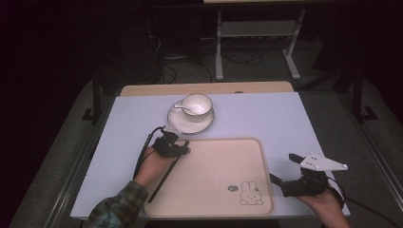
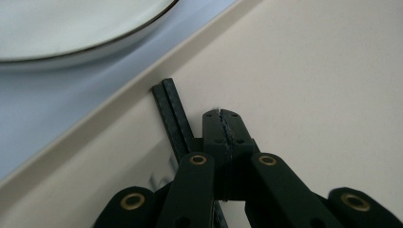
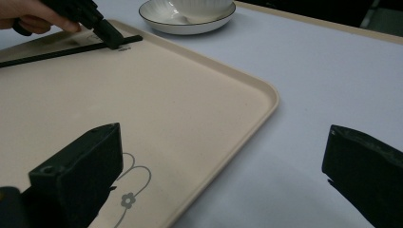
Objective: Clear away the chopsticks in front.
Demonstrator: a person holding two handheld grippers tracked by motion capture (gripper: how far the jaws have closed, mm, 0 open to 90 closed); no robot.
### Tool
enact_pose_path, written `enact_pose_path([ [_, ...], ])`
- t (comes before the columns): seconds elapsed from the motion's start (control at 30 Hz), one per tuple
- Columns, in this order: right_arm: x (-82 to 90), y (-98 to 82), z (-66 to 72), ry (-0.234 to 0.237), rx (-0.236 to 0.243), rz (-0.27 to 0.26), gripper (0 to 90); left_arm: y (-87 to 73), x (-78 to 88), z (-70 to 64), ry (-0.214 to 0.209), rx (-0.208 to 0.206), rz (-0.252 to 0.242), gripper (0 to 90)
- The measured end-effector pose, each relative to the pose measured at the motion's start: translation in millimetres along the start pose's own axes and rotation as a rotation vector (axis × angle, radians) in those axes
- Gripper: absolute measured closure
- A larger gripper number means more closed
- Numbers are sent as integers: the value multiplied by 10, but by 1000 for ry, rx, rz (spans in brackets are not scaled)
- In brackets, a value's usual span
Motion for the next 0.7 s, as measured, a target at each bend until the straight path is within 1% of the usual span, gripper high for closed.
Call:
enact_pose_path([
  [0.07,0,1,4,0,1,0,0,-22,13,10,-1,4,-2,895],
  [0.13,0,3,5,-1,4,-1,0,-119,78,62,4,21,-1,895],
  [0.27,-4,5,8,0,5,0,0,-234,155,127,9,46,0,895],
  [0.6,-7,6,8,-1,5,2,0,-444,299,266,24,89,-4,894],
  [0.7,-5,6,8,-3,6,2,0,-473,321,292,28,97,-5,894],
])
Point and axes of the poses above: each handheld gripper's, and its own axes: x roughly backward along the jaws, y roughly out of its top, z roughly to its left, the point moved 6 cm from there along -x, roughly forward along the jaws, and after that the axes turned 11 degrees about z, right-handed, at the moved point
